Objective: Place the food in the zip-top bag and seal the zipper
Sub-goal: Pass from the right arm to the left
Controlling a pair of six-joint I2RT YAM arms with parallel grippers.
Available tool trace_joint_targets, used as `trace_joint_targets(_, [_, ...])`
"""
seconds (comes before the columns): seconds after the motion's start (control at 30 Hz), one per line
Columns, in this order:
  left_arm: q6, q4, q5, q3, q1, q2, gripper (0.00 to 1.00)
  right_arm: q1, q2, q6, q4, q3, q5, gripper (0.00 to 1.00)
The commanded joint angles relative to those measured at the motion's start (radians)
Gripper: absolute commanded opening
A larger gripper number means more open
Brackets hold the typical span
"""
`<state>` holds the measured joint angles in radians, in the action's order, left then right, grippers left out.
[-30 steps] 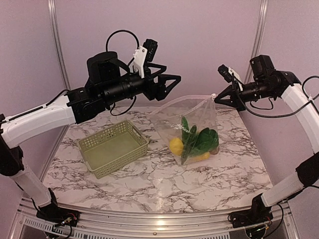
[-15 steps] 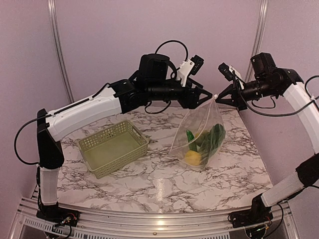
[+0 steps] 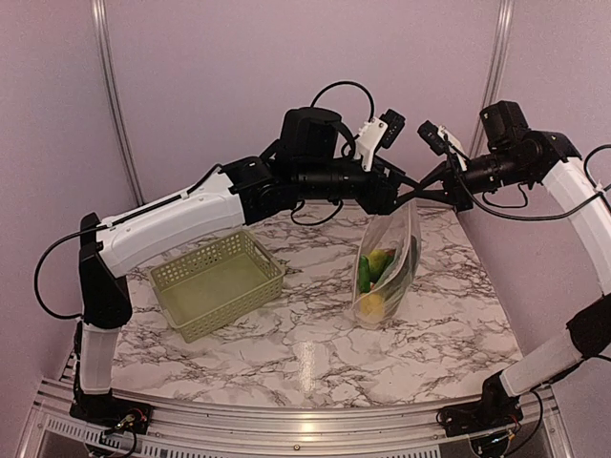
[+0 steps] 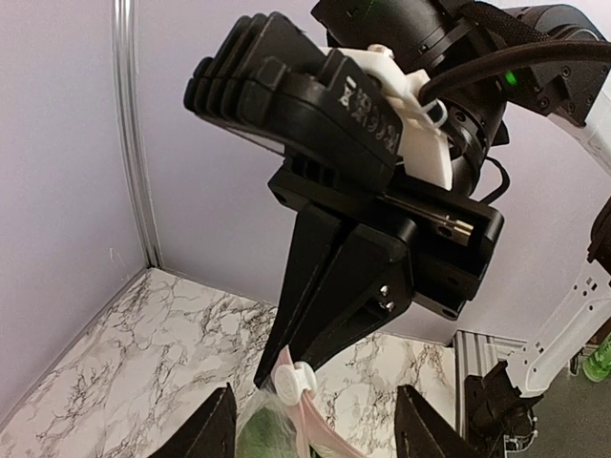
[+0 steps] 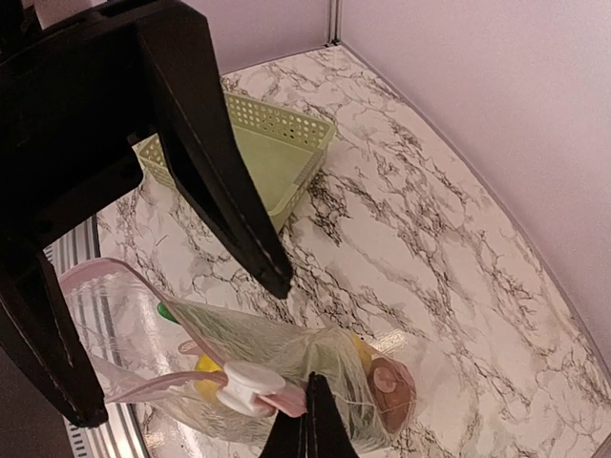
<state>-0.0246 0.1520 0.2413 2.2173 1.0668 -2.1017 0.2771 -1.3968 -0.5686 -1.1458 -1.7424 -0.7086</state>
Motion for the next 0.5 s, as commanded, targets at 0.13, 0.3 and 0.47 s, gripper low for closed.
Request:
trace_joint_targets(0.13, [-0.069,-0.008,-0.19,0.09,0.03,-0.081,0.52,0.01,0.025,0.06,0.029,-0.026,-0.009,0.0])
trace_joint_targets(0.3, [-0.042,0.009,-0.222,0.09,0.038,-0.087,0.45,0.01,0.024,0.068,0.028,-0.028,-0.017,0.0])
trace_joint_targets(0.47, [-0.021,0.001,-0.188,0.088,0.038,-0.09,0.33,0.011,0.023,0.07,0.025,-0.032,-0.03,0.0])
